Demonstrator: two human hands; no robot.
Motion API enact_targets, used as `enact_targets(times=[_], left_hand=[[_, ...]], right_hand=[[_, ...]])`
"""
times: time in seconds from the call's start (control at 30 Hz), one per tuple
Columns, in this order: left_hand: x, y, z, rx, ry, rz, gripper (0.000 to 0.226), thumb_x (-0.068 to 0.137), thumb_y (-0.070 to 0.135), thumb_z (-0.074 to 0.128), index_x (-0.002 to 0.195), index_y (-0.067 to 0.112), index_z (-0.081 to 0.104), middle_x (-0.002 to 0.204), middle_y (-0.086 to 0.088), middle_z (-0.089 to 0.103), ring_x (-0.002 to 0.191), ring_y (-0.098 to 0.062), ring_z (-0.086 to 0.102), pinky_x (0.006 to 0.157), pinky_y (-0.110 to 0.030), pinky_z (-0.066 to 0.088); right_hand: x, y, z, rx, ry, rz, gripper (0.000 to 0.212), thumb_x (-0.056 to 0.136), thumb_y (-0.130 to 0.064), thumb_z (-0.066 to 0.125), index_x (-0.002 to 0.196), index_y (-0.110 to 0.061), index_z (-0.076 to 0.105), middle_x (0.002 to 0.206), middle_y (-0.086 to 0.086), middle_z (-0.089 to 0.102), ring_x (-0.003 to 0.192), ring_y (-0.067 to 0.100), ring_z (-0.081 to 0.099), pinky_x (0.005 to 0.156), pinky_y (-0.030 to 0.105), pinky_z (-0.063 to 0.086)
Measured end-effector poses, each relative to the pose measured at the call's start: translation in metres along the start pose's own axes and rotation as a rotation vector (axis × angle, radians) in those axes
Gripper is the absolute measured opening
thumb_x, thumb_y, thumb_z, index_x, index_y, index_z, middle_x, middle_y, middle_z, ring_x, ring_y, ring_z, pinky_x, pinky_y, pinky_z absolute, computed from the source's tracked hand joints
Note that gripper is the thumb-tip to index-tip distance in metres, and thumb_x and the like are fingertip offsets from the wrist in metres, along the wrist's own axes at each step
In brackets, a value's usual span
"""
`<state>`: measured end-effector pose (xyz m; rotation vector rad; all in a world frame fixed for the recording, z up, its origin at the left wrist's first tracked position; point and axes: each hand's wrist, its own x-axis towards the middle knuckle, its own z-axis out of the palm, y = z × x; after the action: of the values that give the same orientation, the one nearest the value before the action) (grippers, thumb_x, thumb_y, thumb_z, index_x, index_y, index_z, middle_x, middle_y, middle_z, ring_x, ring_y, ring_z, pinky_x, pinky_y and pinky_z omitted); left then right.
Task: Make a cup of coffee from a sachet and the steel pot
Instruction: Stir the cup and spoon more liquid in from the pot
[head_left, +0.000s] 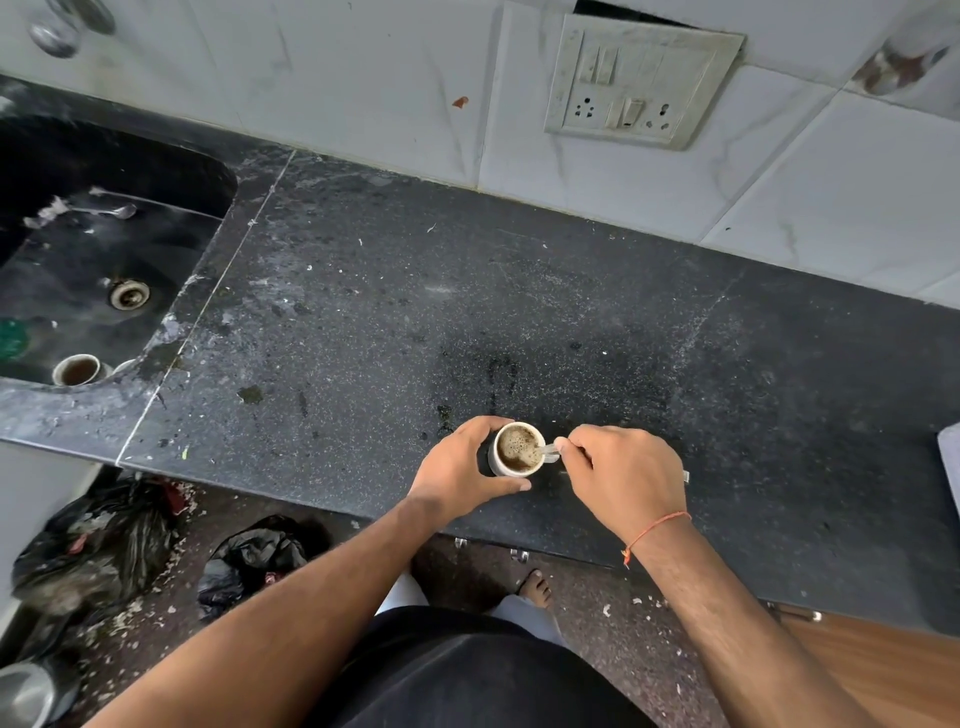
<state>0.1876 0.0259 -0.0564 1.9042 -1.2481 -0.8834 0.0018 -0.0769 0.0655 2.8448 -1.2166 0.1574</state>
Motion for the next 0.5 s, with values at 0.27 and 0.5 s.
enact_targets(times=[0.27,0.5], left_hand=[[0.000,0.001,-0.001,0.006,-0.011,-0.003,0.077,0.070,0.060,0.097,0.135,0.043,0.060,0.123,0.028,0.065,0.115,0.006,0.060,0.096,-0.019,0.049],[-0.001,0.002,-0.002,0.009,-0.008,-0.011,0.077,0.070,0.059,0.097,0.135,0.042,0.060,0.123,0.029,0.065,0.115,0.007,0.059,0.095,-0.016,0.047]], right_hand=[[0.005,-0.011,0.003,0.029,0.054,0.006,0.031,0.094,-0.036,0.077,0.069,-0.022,0.068,0.061,-0.004,0.066,0.051,0.025,0.064,0.043,0.028,0.037],[-0.001,-0.001,0.001,0.048,0.020,-0.060,0.036,0.096,-0.036,0.068,0.064,-0.021,0.063,0.057,-0.004,0.061,0.049,0.026,0.060,0.043,0.030,0.037]])
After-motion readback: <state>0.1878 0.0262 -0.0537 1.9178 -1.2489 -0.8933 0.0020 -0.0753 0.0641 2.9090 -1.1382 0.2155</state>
